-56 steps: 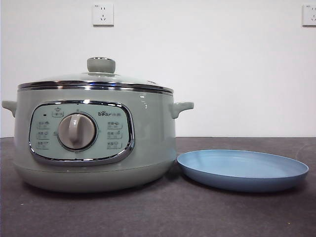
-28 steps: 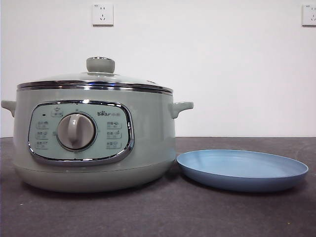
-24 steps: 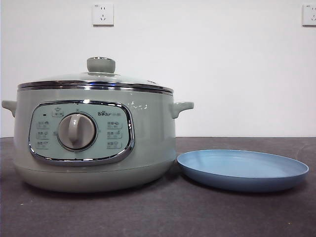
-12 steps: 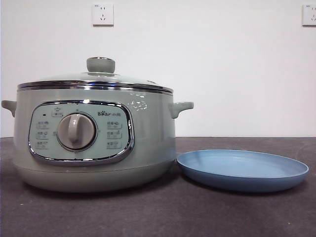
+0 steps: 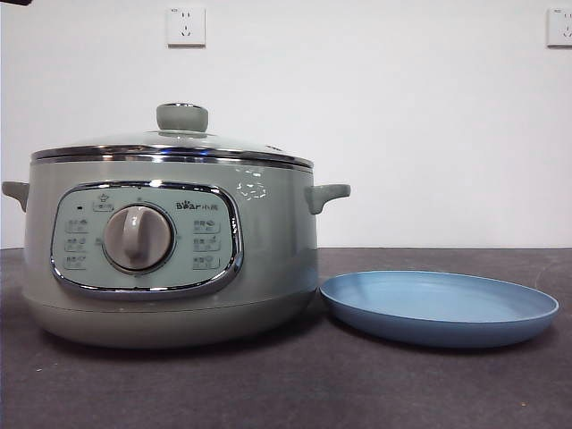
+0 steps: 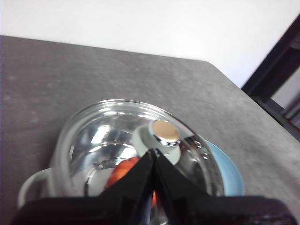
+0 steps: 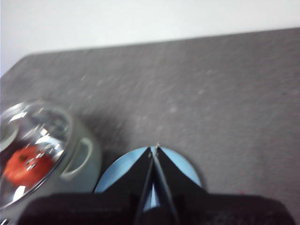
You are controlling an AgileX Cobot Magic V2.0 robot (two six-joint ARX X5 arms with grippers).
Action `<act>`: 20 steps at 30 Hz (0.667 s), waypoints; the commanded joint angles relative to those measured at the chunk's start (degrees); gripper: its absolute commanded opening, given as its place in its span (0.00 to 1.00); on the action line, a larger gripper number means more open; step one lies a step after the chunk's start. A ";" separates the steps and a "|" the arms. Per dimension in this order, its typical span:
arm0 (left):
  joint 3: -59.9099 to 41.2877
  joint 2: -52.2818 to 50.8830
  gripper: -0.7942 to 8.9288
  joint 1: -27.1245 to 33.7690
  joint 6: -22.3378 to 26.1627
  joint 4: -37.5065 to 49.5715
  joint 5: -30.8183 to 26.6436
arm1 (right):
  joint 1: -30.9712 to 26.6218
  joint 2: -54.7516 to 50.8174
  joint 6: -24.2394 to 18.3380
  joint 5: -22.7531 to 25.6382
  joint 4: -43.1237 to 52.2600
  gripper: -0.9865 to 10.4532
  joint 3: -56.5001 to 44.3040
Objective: Take the pumpkin out from the steamer,put the pumpkin in the blue plate,close the lid
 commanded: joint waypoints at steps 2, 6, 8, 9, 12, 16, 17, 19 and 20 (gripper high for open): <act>1.22 0.83 0.10 -0.13 1.25 0.20 1.46 | 0.02 3.17 -2.71 -2.58 -2.38 0.13 3.19; 1.27 0.83 0.46 -0.44 0.37 0.17 0.57 | 0.07 4.50 -2.14 -2.49 -2.62 0.40 3.93; 1.27 0.83 0.51 -0.61 -0.83 0.20 0.57 | 0.07 4.72 -1.53 -2.49 -2.69 0.48 3.93; 1.27 0.83 0.51 -0.79 -1.29 0.20 0.57 | 0.07 4.74 -1.38 -2.49 -2.82 0.50 3.93; 1.31 0.90 0.51 -1.51 -2.27 0.68 0.42 | 0.07 4.72 -1.18 -2.51 -3.19 0.50 3.93; 3.87 3.41 0.50 -3.56 -2.05 -0.37 -1.44 | 0.13 4.74 -0.24 -2.56 -3.69 0.50 3.93; 4.90 4.37 0.50 -4.28 -1.73 -0.90 -2.03 | 0.15 4.74 0.00 -2.56 -3.69 0.50 3.93; 7.63 6.82 0.50 -6.38 -0.24 -2.36 -3.89 | 0.15 4.72 0.50 -2.60 -3.69 0.50 3.93; 9.01 7.93 0.50 -7.45 0.79 -3.45 -4.96 | 0.15 4.72 0.63 -2.60 -3.78 0.50 3.93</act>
